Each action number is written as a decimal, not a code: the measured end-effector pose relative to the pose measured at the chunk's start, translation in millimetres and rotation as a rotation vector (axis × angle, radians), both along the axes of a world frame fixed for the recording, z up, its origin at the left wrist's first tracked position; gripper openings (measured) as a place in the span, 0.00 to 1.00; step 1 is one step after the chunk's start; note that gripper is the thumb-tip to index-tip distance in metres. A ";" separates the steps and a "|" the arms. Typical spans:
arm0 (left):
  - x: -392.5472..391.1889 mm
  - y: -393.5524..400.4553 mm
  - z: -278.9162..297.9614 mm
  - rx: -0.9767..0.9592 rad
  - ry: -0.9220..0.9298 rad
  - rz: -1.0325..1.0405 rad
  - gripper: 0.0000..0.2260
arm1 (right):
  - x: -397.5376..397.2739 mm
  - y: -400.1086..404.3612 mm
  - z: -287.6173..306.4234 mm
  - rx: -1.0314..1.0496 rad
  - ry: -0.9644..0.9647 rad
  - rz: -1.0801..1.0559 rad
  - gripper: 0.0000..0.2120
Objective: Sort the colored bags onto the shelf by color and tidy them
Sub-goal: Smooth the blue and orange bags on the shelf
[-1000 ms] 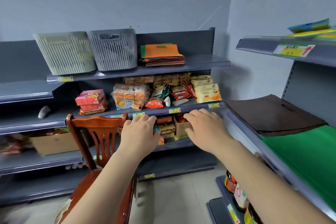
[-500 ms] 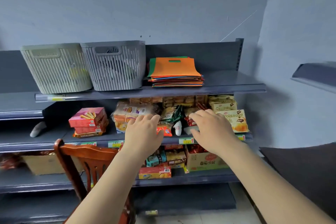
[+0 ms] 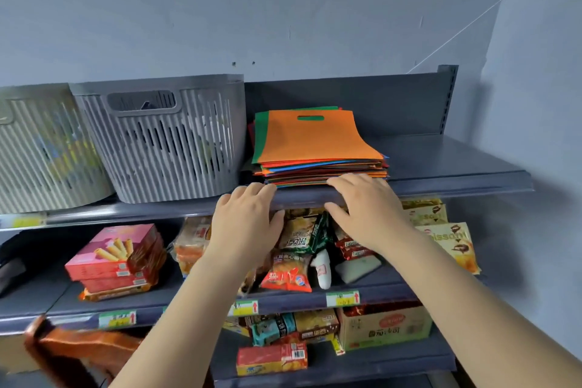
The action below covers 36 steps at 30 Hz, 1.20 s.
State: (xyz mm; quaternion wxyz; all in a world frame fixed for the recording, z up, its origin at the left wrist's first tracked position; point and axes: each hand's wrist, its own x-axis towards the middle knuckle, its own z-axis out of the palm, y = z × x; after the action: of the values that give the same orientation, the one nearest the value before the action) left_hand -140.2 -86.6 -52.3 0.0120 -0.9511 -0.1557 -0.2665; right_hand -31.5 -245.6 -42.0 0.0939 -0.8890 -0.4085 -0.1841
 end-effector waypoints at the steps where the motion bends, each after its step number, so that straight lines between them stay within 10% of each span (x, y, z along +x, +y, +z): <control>1: 9.2 9.8 0.8 -0.001 -0.008 -0.007 0.19 | 10.7 9.5 2.0 0.006 -0.013 -0.005 0.23; 22: 111.9 73.4 15.2 -0.151 -0.239 0.035 0.17 | 141.6 60.7 22.0 -0.095 0.119 0.079 0.20; 36: 148.4 55.5 7.7 -0.114 -0.001 -0.023 0.23 | 183.7 49.6 18.7 0.496 0.095 0.019 0.13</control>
State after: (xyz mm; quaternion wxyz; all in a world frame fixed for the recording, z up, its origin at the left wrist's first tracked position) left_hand 8.2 -31.1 -44.6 -0.0452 -0.9519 -0.1597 -0.2576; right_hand 152.2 -195.9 -23.3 0.3299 -0.8426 -0.3543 -0.2359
